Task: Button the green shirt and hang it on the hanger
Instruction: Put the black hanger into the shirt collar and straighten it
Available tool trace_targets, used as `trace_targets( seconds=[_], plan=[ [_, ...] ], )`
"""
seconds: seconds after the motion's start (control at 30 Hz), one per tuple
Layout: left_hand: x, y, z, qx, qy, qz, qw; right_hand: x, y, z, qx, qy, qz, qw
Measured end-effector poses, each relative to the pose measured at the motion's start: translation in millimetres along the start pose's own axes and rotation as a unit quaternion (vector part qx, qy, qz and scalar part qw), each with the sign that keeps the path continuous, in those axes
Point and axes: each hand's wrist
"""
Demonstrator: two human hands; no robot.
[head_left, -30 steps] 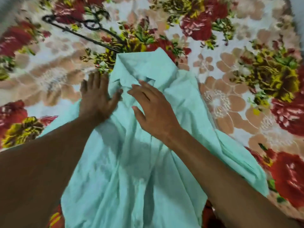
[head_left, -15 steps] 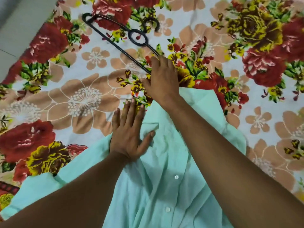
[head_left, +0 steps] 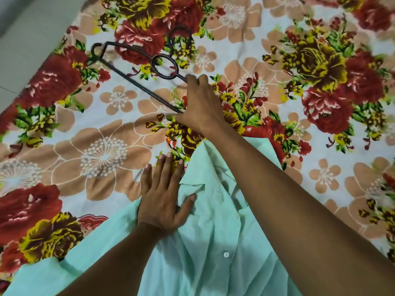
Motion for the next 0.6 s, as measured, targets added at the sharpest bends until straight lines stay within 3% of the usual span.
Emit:
trace_targets(
  seconds=[0.17,0.3,0.43,0.6],
  plan=[
    [0,-2,-2,-0.008,-0.004,-0.003,1.000,29,20,16,0.066,0.064,0.048,0.995],
    [-2,0,4,-0.011,-0.014,-0.004,1.000,61,36,41,0.106,0.100,0.010,0.989],
    [-3,2,9,-0.015,-0.022,0.000,1.000,103,56,53,0.148,0.093,-0.023,0.984],
    [3,12,32,0.054,-0.008,0.022,0.998,176,80,60,0.099,0.081,-0.048,0.991]
  ],
)
Point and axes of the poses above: each hand's wrist, its own x-axis away from the middle knuckle, its own z-axis out of the back of the hand, y = z × x, and after that the axes turned 4 degrees about y, right-handed
